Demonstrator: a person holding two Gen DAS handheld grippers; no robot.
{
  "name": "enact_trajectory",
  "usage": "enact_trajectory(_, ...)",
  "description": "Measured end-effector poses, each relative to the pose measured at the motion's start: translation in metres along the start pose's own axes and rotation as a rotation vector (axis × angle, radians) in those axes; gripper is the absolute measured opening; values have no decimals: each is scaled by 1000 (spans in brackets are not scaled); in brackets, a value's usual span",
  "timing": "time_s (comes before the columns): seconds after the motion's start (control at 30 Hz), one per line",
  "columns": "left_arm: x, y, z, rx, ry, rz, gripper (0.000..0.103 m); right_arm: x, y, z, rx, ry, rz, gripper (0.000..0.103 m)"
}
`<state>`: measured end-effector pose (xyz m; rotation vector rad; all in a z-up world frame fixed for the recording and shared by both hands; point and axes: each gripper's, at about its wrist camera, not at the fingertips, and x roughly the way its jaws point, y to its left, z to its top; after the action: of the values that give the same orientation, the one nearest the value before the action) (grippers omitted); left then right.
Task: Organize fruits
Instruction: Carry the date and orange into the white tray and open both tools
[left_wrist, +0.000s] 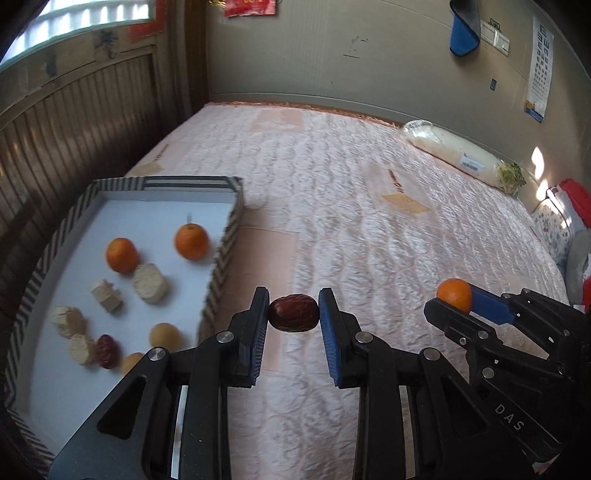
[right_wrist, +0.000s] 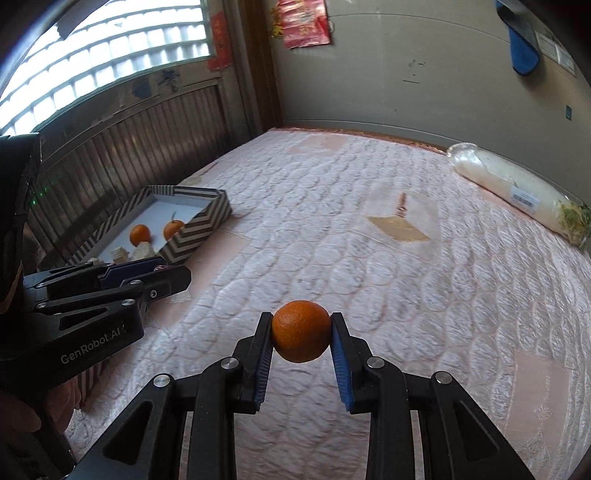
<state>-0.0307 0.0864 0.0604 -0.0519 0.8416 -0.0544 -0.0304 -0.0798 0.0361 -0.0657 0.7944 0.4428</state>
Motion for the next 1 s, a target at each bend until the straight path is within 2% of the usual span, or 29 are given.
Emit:
enact_trajectory(0.53, -27, 78, -9, -90, -39, 112, 27, 21, 79, 22, -148, 9, 82, 29)
enact_trajectory(1.0, -26, 137, -17, -179, -16, 186, 27, 54, 146, 43, -285, 34, 169, 29)
